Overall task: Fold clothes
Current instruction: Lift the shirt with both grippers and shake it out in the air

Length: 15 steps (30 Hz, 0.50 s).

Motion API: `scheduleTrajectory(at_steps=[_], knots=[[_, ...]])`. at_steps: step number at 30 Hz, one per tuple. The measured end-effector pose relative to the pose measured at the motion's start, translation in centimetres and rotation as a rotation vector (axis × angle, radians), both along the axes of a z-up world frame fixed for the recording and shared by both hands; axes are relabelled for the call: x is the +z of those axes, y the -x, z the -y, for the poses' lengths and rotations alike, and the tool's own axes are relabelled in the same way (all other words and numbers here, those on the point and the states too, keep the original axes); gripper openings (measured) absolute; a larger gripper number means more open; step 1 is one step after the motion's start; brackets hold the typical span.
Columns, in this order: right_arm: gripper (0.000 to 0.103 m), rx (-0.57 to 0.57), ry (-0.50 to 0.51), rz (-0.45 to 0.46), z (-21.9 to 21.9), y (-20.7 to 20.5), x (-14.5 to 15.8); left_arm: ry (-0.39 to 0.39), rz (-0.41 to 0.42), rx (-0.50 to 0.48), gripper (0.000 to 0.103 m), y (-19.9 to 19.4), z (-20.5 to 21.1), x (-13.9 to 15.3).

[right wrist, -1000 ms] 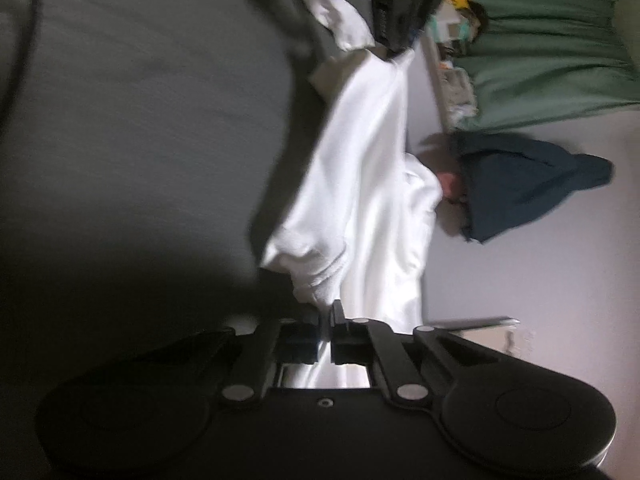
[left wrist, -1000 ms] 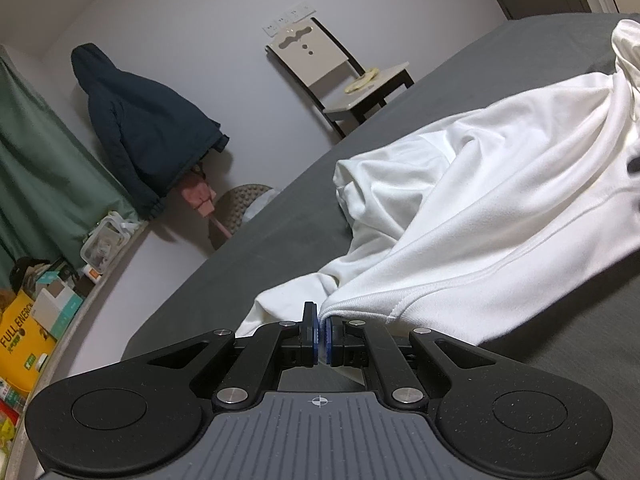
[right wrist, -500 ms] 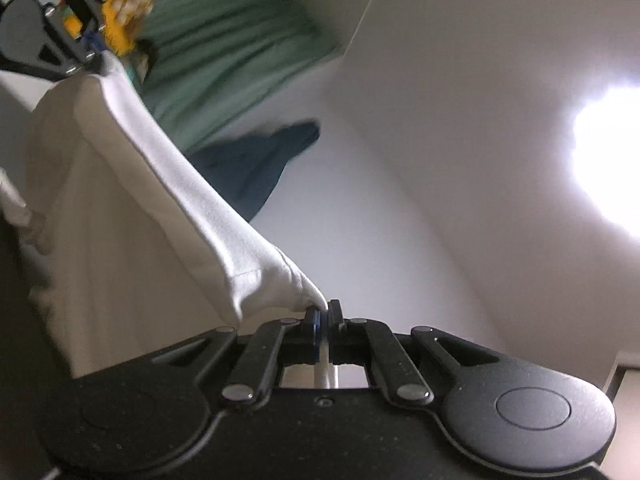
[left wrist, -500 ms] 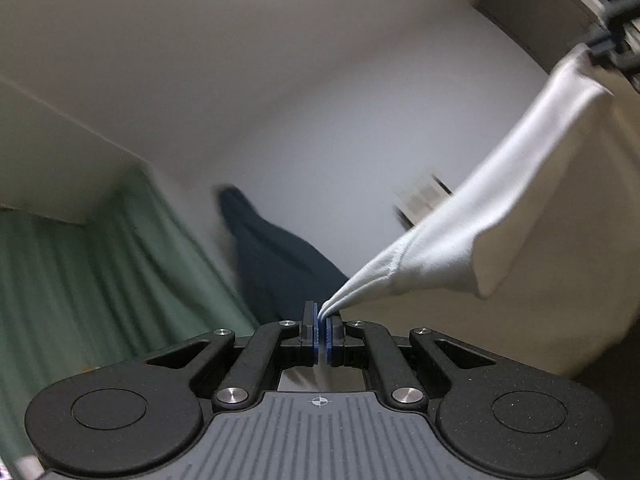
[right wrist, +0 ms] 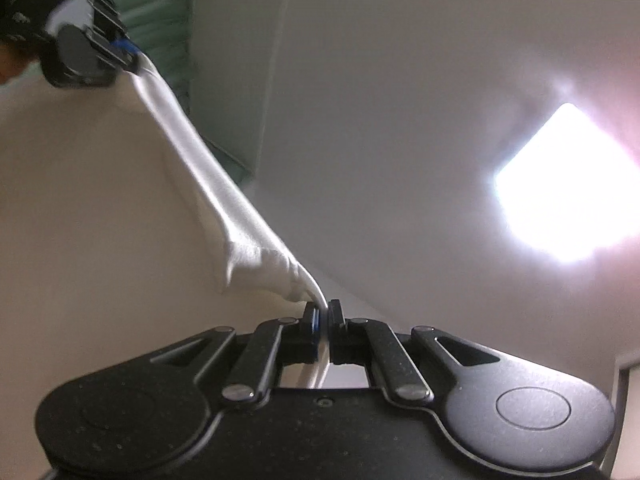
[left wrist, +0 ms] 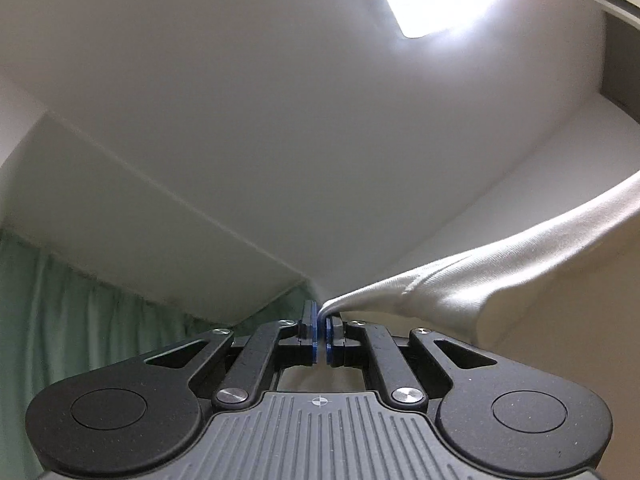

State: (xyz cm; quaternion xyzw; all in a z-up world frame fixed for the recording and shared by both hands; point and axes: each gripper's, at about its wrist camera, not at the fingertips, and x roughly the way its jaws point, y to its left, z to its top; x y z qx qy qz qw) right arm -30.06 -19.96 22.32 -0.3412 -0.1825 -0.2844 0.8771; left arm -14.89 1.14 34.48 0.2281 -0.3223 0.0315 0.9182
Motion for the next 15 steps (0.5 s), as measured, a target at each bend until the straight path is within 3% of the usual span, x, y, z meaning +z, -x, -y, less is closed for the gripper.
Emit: scheduleTrajectory(at_steps=[4, 8, 12, 15], knots=[[0.004, -0.108, -0.08, 0.037, 3.0, -0.4, 1.9, -0.137, 0.071, 0.029, 0.004, 0.1, 2.8, -0.7], [0.005, -0.229, -0.069, 0.161, 4.4, 1.2, 4.0, -0.113, 0.09, -0.027, 0.004, 0.5, 3.5, 0.1], [0.005, -0.187, 0.009, 0.122, 3.2, 1.5, 3.5, -0.001, 0.045, -0.016, 0.004, -1.4, 1.5, 2.1], [0.005, -0.227, 0.088, 0.191, 2.3, 2.1, 2.7, 0.028, 0.04, -0.025, 0.004, -1.5, -0.3, 2.9]])
